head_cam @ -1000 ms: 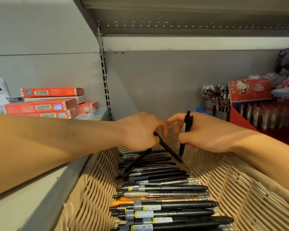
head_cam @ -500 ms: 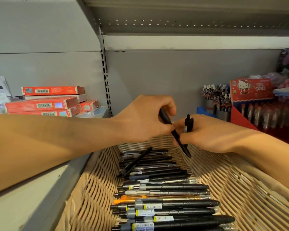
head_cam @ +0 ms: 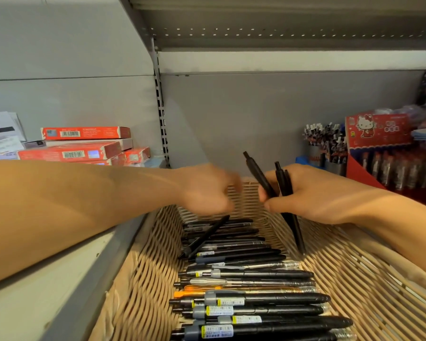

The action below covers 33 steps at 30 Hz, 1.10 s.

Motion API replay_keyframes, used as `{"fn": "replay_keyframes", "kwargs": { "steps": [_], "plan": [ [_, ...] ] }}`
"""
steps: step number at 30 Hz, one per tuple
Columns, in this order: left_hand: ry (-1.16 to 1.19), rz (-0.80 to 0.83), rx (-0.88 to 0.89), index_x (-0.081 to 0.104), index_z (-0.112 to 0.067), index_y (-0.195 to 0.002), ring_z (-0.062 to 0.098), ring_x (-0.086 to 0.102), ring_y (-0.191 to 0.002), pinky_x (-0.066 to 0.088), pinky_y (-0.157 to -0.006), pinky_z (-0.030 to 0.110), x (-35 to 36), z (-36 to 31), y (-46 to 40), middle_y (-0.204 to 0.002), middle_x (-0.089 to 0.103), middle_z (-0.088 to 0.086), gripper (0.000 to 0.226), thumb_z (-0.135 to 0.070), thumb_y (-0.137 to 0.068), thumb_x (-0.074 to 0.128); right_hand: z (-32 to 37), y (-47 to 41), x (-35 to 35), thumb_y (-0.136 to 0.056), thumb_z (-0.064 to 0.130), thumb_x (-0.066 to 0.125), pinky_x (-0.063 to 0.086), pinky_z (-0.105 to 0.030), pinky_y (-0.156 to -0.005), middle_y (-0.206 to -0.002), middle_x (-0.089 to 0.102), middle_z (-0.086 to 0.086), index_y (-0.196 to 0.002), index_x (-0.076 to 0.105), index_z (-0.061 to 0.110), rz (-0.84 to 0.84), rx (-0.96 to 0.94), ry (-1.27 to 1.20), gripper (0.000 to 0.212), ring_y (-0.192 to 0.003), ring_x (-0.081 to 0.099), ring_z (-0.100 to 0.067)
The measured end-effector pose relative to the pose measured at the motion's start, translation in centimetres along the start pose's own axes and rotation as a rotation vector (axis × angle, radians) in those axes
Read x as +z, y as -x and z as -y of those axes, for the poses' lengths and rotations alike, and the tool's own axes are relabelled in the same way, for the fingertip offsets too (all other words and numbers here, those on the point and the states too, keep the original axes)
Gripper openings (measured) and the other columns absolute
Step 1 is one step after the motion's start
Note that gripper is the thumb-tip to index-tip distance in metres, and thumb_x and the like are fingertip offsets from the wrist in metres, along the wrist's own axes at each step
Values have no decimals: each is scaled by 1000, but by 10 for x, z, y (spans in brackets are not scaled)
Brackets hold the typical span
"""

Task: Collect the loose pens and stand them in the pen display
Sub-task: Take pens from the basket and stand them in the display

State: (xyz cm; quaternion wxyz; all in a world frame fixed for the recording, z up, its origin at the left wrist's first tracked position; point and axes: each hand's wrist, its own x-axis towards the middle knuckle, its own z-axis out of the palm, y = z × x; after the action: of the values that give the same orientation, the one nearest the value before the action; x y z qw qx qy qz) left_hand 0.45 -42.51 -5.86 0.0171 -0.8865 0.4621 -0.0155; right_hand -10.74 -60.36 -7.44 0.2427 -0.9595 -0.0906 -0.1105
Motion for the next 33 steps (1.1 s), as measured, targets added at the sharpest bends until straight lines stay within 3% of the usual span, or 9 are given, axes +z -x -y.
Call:
{"fn": "replay_keyframes", "kwargs": {
  "steps": [3, 6, 10, 12, 15, 18, 23, 28, 33],
  "plan": [
    [-280, 441, -89, 38, -25, -149, 17, 50, -110, 39, -87, 30, 11, -1, 4, -135, 56, 2, 60, -47, -97, 58, -2, 0, 1, -89, 24, 74, 42, -11, -61, -63, 62, 16, -77, 66, 29, -12, -9, 6, 16, -60, 56, 5],
    [-265, 470, 14, 24, -23, -156, 20, 46, -127, 36, -95, 29, 11, -6, 4, -150, 45, 5, 79, -40, -92, 67, -3, 0, 2, -86, 29, 78, 40, -11, -57, -61, 60, 18, -75, 64, 29, -19, 4, 10, 18, -57, 55, 5],
    [-246, 513, 105, 22, -22, -157, 12, 45, -111, 36, -89, 26, 12, -13, 5, -146, 48, 6, 80, -21, -92, 69, 3, 1, 2, -88, 28, 77, 40, -5, -57, -60, 61, 30, -65, 62, 58, 7, -23, 5, 41, -59, 58, 11],
    [-236, 473, 96, 23, -22, -157, 9, 47, -102, 37, -83, 22, 12, -14, 7, -135, 55, 5, 77, -20, -94, 66, 5, 2, 2, -89, 29, 76, 40, -5, -58, -60, 61, 31, -64, 60, 59, -1, -33, 29, 42, -60, 58, 12],
    [-219, 298, 98, 32, -21, -151, 5, 45, -75, 35, -64, 18, 11, -15, 8, -92, 52, -8, 62, -24, -96, 61, 5, 2, 2, -88, 31, 76, 40, -7, -58, -62, 62, 26, -67, 62, 47, -3, -20, 34, 30, -61, 58, 8],
    [-211, 85, 114, 52, -21, -128, 16, 55, -83, 49, -72, 31, 9, -15, 4, -99, 60, 0, 34, -27, -94, 57, 5, 2, 3, -88, 29, 75, 41, -10, -56, -60, 61, 22, -68, 61, 52, 7, -28, 41, 34, -56, 55, 5],
    [-19, -229, 172, 62, -28, -103, 11, 62, -77, 56, -73, 38, 5, -15, 1, -82, 64, -9, 16, -32, -88, 62, 2, 1, 1, -88, 26, 74, 41, -19, -58, -64, 61, 15, -75, 63, 30, -2, 0, 61, 17, -58, 54, 1],
    [234, -327, 192, 67, -33, -99, -10, 59, -75, 43, -61, 7, 4, -16, 2, -82, 66, -18, 12, -36, -88, 68, 3, 1, 0, -87, 30, 75, 37, -14, -54, -57, 56, 19, -65, 57, 32, -16, 12, 66, 29, -53, 50, 2],
    [443, -306, 205, 66, -30, -92, -2, 62, -66, 50, -67, 21, 1, -18, 2, -82, 74, -10, 16, -32, -82, 78, 3, 2, 0, -85, 38, 77, 39, -16, -55, -62, 60, 15, -74, 62, 29, -19, 41, 68, 21, -57, 55, 1]
  ]
}}
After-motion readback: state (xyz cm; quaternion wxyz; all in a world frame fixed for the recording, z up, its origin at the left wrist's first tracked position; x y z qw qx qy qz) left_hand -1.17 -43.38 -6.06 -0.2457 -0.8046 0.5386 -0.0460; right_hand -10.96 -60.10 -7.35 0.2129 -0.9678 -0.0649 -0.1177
